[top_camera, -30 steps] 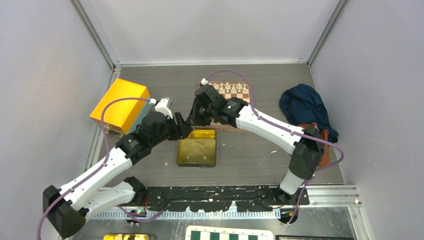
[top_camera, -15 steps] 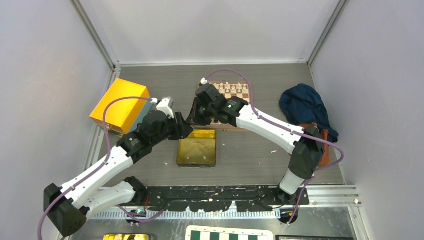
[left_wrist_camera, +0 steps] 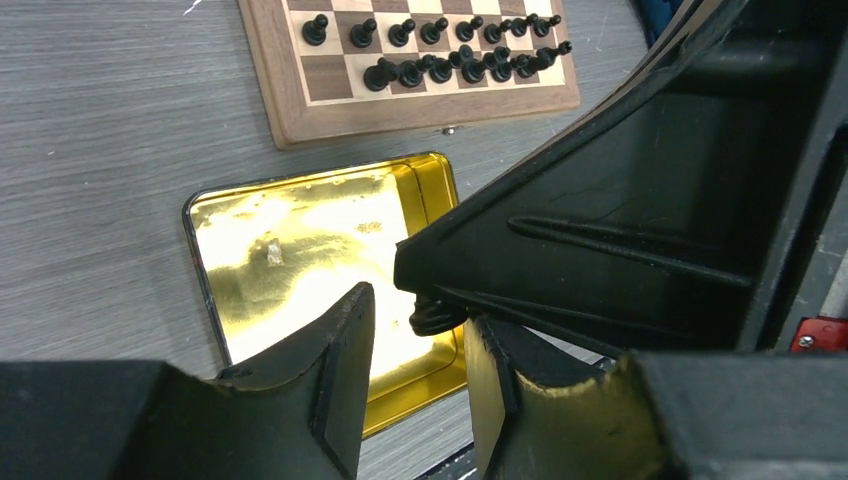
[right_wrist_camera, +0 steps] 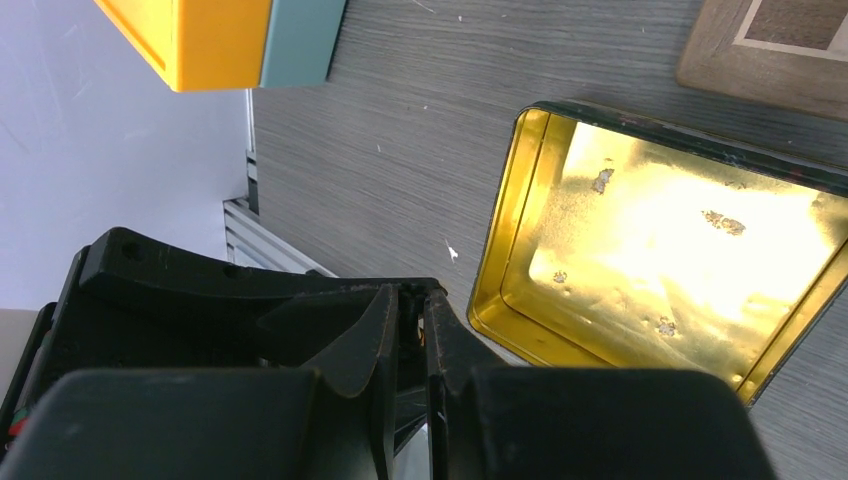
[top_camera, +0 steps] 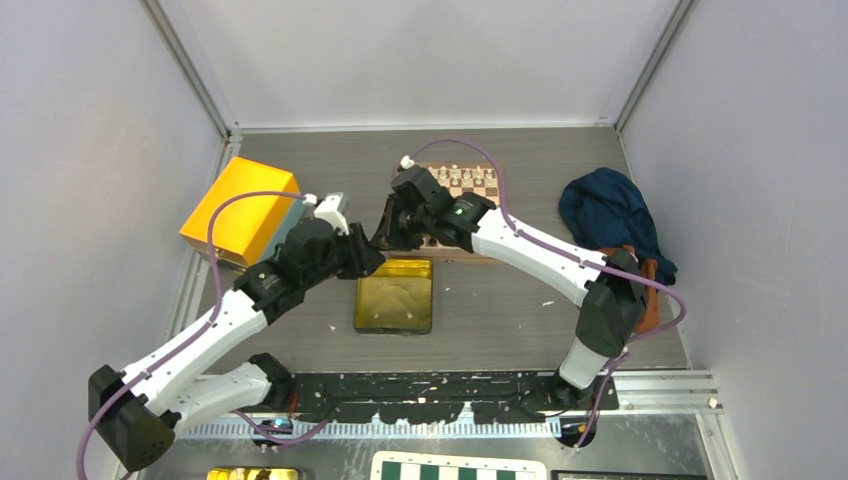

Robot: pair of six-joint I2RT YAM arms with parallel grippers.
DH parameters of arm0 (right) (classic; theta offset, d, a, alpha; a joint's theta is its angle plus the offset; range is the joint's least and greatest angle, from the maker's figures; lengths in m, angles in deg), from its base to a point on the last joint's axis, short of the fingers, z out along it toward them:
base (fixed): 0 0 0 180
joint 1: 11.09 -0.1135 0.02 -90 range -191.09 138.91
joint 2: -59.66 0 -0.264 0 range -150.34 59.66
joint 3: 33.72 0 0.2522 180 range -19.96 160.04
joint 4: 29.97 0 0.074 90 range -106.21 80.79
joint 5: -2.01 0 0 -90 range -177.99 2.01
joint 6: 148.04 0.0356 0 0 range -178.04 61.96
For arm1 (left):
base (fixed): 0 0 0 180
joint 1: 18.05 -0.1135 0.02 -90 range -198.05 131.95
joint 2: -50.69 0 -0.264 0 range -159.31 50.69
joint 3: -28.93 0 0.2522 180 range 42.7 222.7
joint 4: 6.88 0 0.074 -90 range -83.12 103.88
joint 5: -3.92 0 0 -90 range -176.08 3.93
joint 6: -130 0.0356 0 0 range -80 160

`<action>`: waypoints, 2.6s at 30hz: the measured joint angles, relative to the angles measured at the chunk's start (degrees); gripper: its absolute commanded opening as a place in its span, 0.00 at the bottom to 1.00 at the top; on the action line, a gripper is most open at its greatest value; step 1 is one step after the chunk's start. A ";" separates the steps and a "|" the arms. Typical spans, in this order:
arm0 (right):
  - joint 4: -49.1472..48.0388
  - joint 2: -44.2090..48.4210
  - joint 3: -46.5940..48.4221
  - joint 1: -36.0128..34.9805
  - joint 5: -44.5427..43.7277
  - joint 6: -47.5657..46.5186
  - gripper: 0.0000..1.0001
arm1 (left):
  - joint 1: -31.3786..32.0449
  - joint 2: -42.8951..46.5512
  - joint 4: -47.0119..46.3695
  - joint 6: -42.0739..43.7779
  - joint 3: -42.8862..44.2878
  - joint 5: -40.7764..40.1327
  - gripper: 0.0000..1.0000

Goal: Set up the chess pieces on the board
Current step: Place the chess piece on the chessboard.

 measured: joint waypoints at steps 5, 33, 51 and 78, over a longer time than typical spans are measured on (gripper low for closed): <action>-0.50 -0.44 -0.07 0.09 0.63 0.00 0.01 | -0.20 -0.17 0.72 -0.02 0.33 0.04 0.37; -2.34 -0.98 -0.35 0.15 3.48 0.57 0.01 | -0.46 1.84 1.46 -0.55 0.39 1.07 0.04; -2.82 -0.98 -0.35 -0.02 6.69 0.96 0.20 | -0.74 6.38 1.40 3.37 -1.90 2.80 0.00; -2.64 -0.98 -0.35 -0.31 9.09 -0.26 0.31 | -0.74 9.51 3.02 6.58 -2.10 5.55 0.00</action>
